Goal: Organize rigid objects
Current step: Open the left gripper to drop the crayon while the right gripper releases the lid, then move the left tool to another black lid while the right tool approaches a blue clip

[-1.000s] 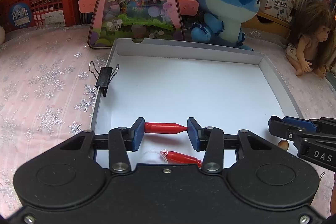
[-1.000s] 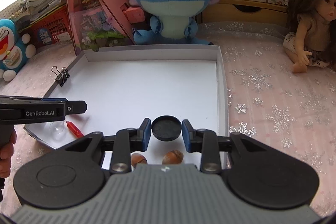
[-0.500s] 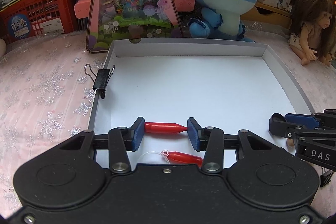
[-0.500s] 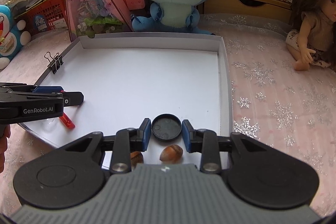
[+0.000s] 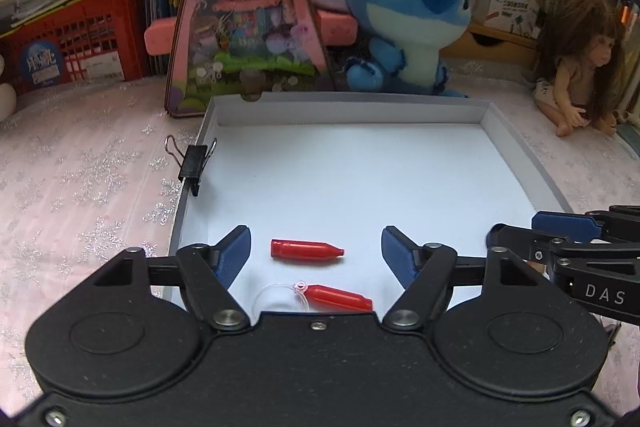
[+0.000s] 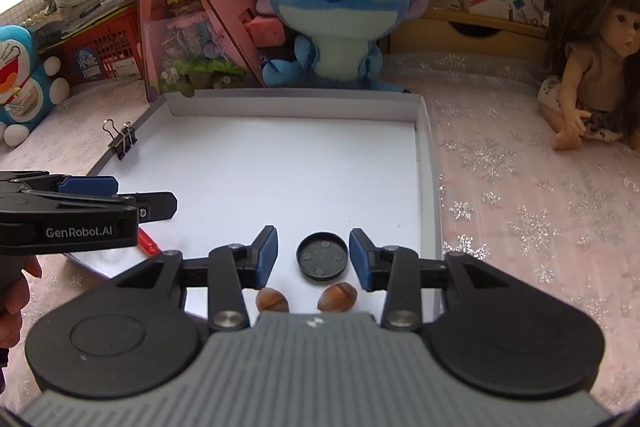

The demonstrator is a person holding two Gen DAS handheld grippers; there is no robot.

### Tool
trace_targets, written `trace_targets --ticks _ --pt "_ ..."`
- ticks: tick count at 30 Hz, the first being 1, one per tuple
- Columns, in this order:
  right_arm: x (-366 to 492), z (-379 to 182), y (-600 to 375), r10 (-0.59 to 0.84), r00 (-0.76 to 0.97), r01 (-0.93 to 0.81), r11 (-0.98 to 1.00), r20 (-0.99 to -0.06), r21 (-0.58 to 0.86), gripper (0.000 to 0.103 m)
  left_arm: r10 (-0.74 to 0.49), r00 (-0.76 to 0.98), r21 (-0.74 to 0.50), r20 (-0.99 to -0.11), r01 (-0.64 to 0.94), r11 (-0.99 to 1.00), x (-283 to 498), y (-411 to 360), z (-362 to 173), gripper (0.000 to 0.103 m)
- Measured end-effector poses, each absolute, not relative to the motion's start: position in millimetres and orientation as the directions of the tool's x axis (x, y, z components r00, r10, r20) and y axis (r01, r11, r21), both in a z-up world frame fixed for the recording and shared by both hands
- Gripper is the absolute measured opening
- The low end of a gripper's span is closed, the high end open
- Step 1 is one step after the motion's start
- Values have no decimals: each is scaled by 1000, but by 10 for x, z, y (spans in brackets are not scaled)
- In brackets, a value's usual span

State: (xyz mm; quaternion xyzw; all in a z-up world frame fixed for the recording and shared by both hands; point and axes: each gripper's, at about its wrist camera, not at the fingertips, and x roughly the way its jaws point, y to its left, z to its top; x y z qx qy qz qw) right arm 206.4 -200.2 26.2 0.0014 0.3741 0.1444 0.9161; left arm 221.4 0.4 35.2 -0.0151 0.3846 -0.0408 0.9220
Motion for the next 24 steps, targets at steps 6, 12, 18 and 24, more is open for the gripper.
trace_targets --ticks 6,12,18,24 --pt "1810 368 -2020 278 720 -297 951 -636 79 66 -113 743 -56 -660 101 993 1908 -53 493 78" --pt "1495 430 -2034 271 752 -325 945 -601 19 73 -141 764 -50 -629 141 989 1562 -87 547 79" --pt "1189 414 -2119 289 776 -339 941 -560 16 75 -172 774 -52 -609 177 983 1189 -76 555 80" --pt "874 273 -2158 333 782 -376 926 -526 26 76 -184 784 -57 -593 188 981 868 -17 495 82"
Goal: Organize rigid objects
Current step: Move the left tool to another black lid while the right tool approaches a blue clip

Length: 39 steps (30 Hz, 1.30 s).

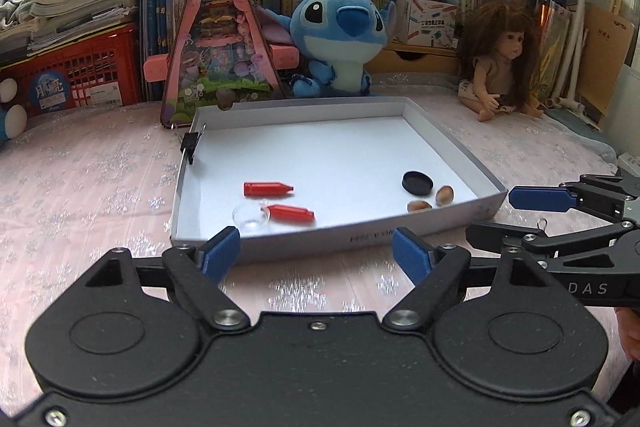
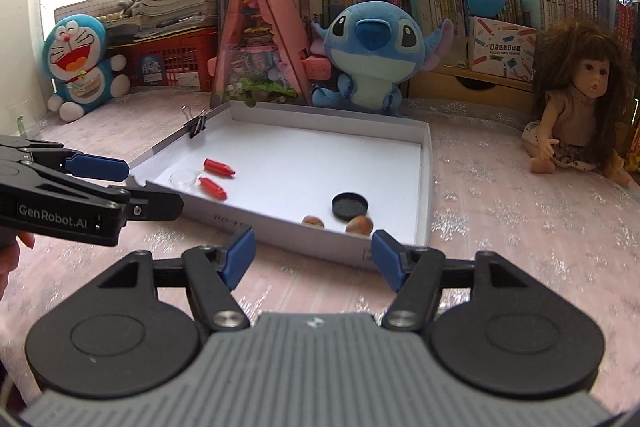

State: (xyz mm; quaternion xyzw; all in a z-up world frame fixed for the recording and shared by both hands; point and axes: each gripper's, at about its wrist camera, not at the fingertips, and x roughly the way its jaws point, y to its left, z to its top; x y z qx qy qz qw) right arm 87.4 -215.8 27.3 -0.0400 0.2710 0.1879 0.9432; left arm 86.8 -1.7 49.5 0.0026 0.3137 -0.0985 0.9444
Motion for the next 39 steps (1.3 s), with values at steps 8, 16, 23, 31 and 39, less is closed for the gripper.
trace_targets --ticks 8,16,23,31,39 --pt "557 112 -2183 327 799 -390 921 -505 -19 78 -183 787 -49 -590 192 980 533 80 309 82" --pt "336 -16 -2275 328 806 -398 917 -492 -40 82 -172 801 -9 -574 203 979 234 146 182 83" --pt "201 -109 -2293 305 809 -396 915 -502 -82 83 -172 796 12 -580 220 975 77 195 53 83" --pt "209 -186 -2243 256 812 -372 920 -525 -126 84 -177 786 -5 -592 217 976 78 240 -25 80" --pt "256 -195 -2186 242 815 -358 925 -527 -127 83 -150 787 -3 -599 185 983 90 304 -35 70"
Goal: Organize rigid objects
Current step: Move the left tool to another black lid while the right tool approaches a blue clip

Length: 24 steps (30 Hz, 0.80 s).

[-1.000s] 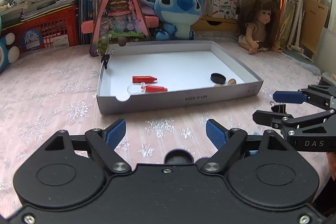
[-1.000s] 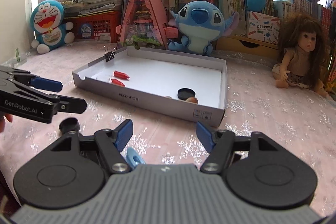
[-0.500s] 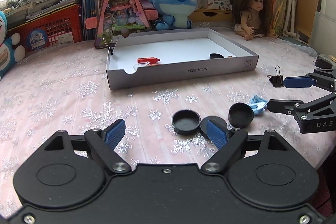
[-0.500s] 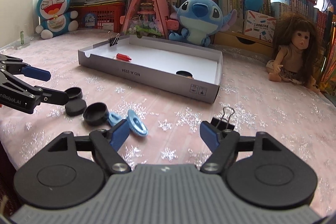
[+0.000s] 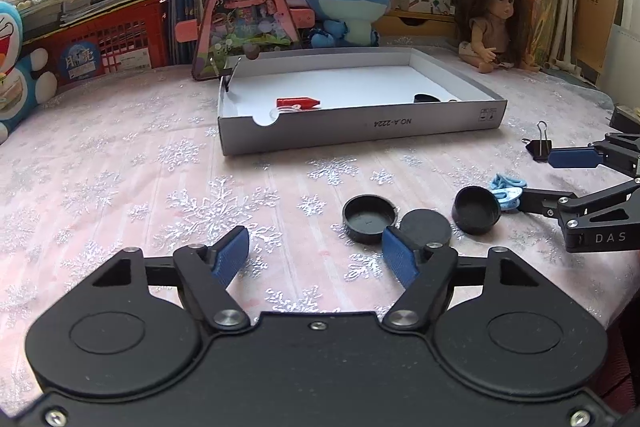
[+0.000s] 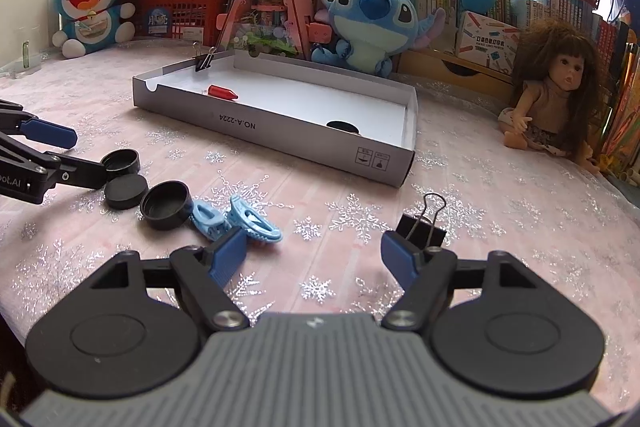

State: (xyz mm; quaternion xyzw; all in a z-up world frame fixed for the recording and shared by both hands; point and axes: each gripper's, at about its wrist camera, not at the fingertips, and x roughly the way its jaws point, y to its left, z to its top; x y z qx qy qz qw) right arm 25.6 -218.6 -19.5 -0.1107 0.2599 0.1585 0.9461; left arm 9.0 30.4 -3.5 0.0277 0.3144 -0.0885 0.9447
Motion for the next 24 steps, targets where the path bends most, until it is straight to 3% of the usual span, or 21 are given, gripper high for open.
trace_targets --ticks 13,21,24 --pt "292 -193 -2047 292 796 -397 913 -531 -94 83 -171 791 6 -587 216 976 171 142 -72 66" --pt "317 -204 -1983 287 797 -380 922 -531 -72 83 -181 793 6 -582 226 974 214 60 -88 56" --pt "321 -197 -1999 287 796 -370 927 -533 -53 80 -185 792 0 -581 227 974 226 41 -87 48"
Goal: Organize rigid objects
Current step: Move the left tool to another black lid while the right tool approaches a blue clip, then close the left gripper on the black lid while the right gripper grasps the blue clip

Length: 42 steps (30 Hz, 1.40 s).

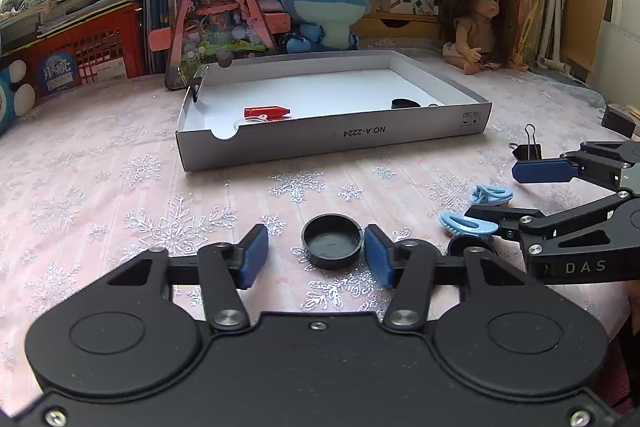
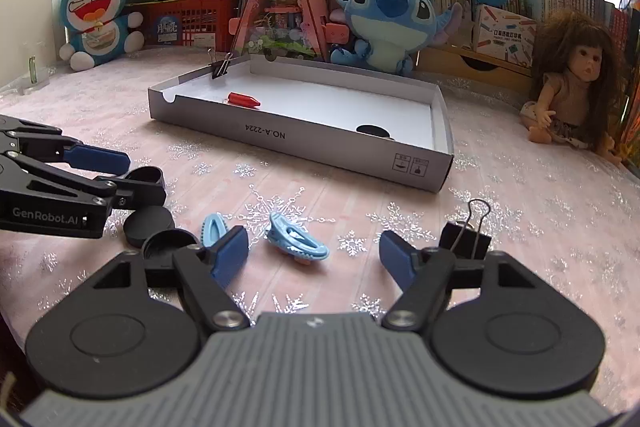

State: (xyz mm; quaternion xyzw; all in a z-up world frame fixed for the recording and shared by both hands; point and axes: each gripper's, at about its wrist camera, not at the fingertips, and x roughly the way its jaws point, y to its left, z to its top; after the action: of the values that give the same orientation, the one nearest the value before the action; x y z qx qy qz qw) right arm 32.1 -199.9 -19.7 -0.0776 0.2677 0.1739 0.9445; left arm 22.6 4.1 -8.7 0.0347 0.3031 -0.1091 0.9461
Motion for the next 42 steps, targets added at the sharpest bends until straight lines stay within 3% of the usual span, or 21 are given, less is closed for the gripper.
trace_targets --ticks 6,17,21,28,32,40,42 --pt "271 -152 -2085 306 786 -366 931 -538 -5 66 -189 794 -3 -577 230 973 225 22 -80 30" --pt "336 -159 -2227 194 807 -274 960 -558 -63 55 -179 797 -6 -576 215 977 219 40 -78 30" --pt "311 -142 -2246 264 791 -326 945 -551 -16 53 -174 798 -13 -576 204 979 218 73 -75 30" --pt "277 -108 -2132 336 782 -390 921 -526 7 56 -172 799 -13 -576 202 979 218 86 -76 30" --pt "333 -111 -2086 333 781 -382 924 -528 18 66 -169 800 -14 -576 198 980 219 89 -74 30" --pt "367 -138 -1998 298 793 -349 937 -531 5 66 -163 802 -29 -574 179 983 224 75 -70 30" --pt "363 -139 -1985 306 786 -357 934 -538 10 50 -163 802 -30 -574 179 983 219 76 -70 30"
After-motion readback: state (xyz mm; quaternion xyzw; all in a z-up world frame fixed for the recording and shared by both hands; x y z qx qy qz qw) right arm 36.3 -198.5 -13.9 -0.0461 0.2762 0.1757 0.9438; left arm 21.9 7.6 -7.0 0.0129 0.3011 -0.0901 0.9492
